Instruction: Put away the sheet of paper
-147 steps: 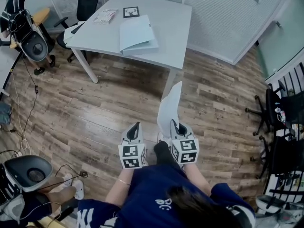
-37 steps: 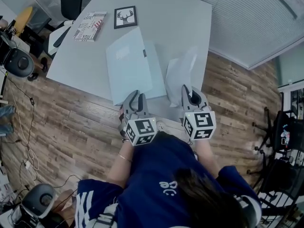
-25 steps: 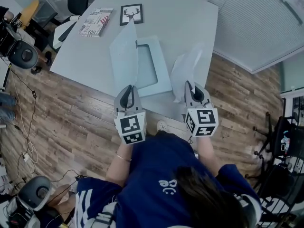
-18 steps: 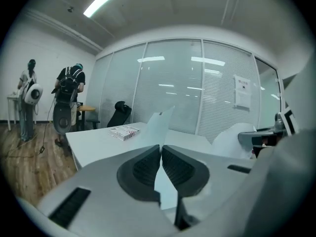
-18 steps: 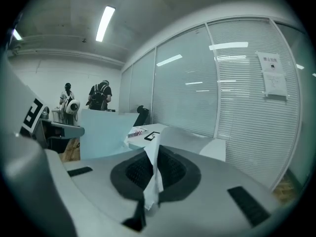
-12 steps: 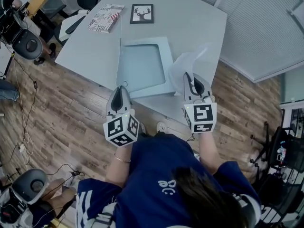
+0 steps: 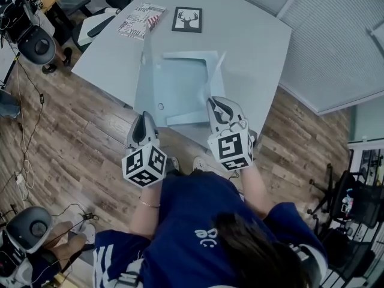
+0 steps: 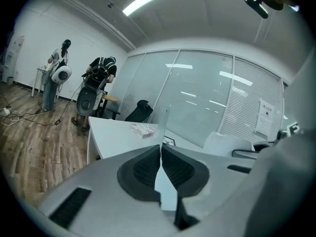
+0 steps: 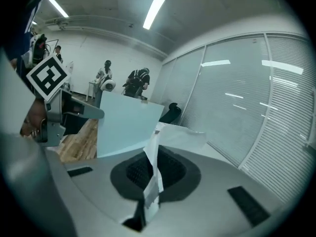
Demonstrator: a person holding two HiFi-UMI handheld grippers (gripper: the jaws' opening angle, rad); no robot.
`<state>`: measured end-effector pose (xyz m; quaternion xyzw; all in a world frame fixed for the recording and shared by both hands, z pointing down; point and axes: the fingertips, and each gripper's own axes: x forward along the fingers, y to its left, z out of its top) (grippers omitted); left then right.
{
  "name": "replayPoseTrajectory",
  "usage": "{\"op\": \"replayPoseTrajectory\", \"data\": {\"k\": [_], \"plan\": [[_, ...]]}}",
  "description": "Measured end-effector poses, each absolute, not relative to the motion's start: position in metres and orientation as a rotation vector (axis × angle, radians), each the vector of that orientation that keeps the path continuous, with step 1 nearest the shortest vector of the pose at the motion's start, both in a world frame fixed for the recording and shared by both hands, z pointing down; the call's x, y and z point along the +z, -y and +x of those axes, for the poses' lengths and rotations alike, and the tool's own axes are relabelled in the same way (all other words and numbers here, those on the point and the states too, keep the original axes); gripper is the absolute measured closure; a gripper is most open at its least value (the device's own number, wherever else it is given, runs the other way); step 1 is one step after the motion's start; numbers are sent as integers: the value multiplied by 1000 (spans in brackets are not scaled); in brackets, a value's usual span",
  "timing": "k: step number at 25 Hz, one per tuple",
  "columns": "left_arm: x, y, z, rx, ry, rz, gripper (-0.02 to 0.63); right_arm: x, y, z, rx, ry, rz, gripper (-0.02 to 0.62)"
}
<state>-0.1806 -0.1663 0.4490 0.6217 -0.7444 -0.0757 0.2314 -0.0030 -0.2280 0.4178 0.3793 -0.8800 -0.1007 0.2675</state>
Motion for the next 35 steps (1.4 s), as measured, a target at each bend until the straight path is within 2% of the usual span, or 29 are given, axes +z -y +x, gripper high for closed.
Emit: {"op": "replayPoseTrajectory", "data": {"k": [7,18,35], "plan": [[454,163,-190,-148,2061,1718,597,442,204,-55,-290,2366,771,588],[453,167,-201,-153,2051,1718,597,488,193,-99,-157,2326,596,588],[451,169,-204,-155,1994,1768,598,538,247,-142,125,2256,775,588]]}}
